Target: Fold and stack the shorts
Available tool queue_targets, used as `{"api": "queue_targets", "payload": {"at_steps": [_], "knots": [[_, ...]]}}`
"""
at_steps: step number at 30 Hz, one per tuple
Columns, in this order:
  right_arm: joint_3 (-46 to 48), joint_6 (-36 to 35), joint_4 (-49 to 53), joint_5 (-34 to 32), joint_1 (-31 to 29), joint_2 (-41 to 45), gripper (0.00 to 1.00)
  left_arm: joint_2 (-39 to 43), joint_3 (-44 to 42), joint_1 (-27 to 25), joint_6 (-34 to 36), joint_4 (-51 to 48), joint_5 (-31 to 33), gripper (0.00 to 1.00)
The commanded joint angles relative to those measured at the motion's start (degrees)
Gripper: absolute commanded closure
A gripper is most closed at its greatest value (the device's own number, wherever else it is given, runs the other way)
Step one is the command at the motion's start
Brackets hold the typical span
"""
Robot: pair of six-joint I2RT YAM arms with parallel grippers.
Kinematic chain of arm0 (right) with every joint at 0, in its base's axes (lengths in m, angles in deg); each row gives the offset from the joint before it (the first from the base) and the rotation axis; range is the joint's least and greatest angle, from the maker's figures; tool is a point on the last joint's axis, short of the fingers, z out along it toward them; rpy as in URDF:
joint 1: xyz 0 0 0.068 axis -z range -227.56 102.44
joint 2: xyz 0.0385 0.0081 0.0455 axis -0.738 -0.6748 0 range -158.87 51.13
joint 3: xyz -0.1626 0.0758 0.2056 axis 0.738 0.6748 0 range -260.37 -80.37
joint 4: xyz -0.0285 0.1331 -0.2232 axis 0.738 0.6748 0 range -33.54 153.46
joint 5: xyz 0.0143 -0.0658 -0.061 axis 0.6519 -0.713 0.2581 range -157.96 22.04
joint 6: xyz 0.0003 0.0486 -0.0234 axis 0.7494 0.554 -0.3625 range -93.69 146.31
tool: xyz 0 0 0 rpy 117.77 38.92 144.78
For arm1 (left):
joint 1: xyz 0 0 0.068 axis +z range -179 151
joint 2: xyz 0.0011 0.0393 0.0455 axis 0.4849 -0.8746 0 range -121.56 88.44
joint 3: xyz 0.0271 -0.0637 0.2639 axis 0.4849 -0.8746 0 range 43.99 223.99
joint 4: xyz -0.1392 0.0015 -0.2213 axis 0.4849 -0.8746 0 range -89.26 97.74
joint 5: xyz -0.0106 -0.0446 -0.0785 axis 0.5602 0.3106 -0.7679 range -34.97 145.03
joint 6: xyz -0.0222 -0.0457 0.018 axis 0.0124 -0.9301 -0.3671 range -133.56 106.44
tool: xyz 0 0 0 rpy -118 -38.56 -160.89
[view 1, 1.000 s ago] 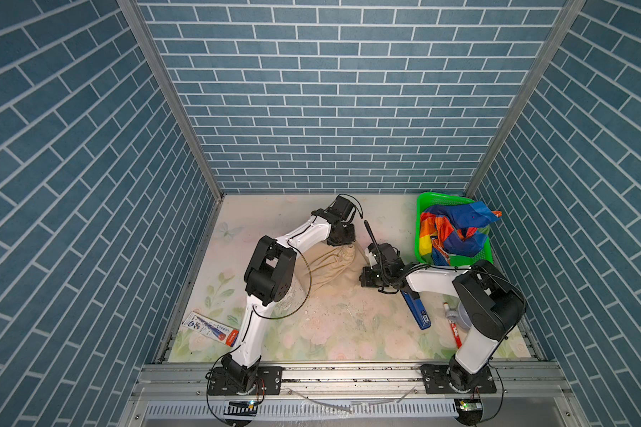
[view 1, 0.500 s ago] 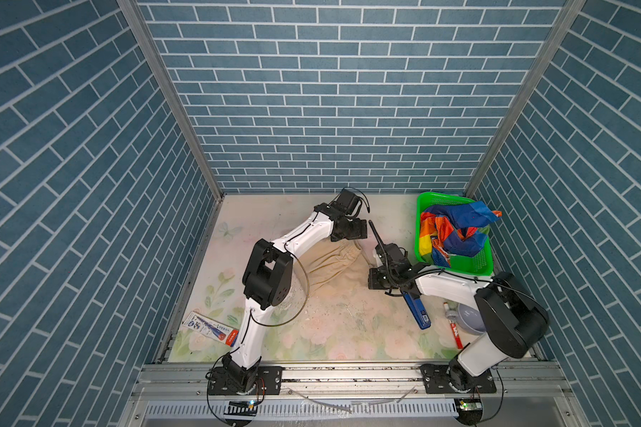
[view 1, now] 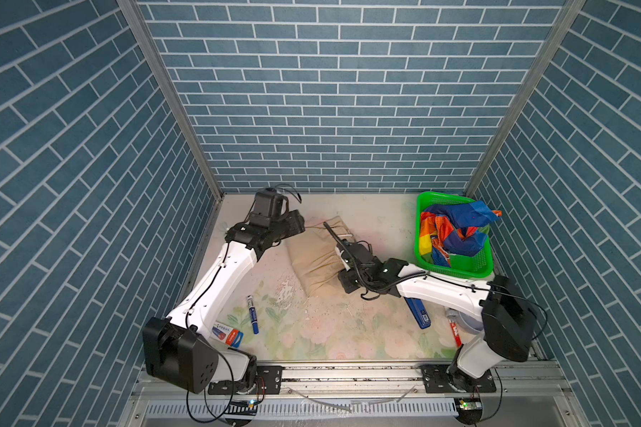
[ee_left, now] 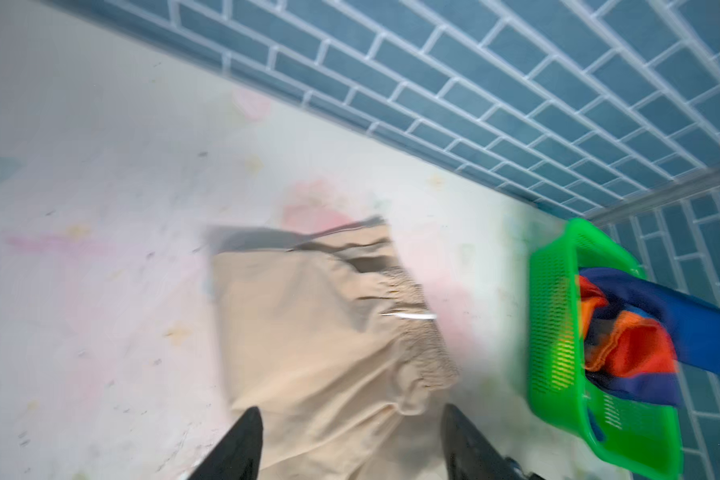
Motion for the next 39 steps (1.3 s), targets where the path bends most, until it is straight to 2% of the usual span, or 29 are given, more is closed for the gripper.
{"api": "queue_targets", "payload": {"at_steps": [1,6,11,17,27,34,39], "knots": [[-6.0,-6.1,2.3,-2.0,-2.5,-5.5,0.56,0.2,-5.9,3.6,-1.0,2.5,-3.4,0.43],[-12.7,-8.4,0.6,0.8,-5.4,-12.1,0.55,-4.2,-9.2,8.1,-2.2,7.3,-7.7,0.4],[-16.1,-8.8,-0.1,1.8,-5.8,-16.2,0.54,-11.5,-7.9,10.1,-4.2,12.4,-10.0,0.4],[-19.6,-9.7,0.2,2.5,-5.7,-19.4,0.48,-20.5,-4.4,10.2,-4.1,15.5,-9.8,0.3],[-25.0,-7.1,2.3,7.0,-4.8,-25.0,0.44,-28.2,-2.8,10.2,-6.0,20.7,-11.3,0.35],[-23.0,-3.9,1.9,9.2,-4.5,-24.9,0.48,-32.3,-0.8,10.2,-6.1,21.3,-10.5,0.37],[-20.3,-1.3,1.2,10.5,-4.5,-25.3,0.58,-34.0,0.1,10.2,-6.2,21.8,-10.8,0.4]]}}
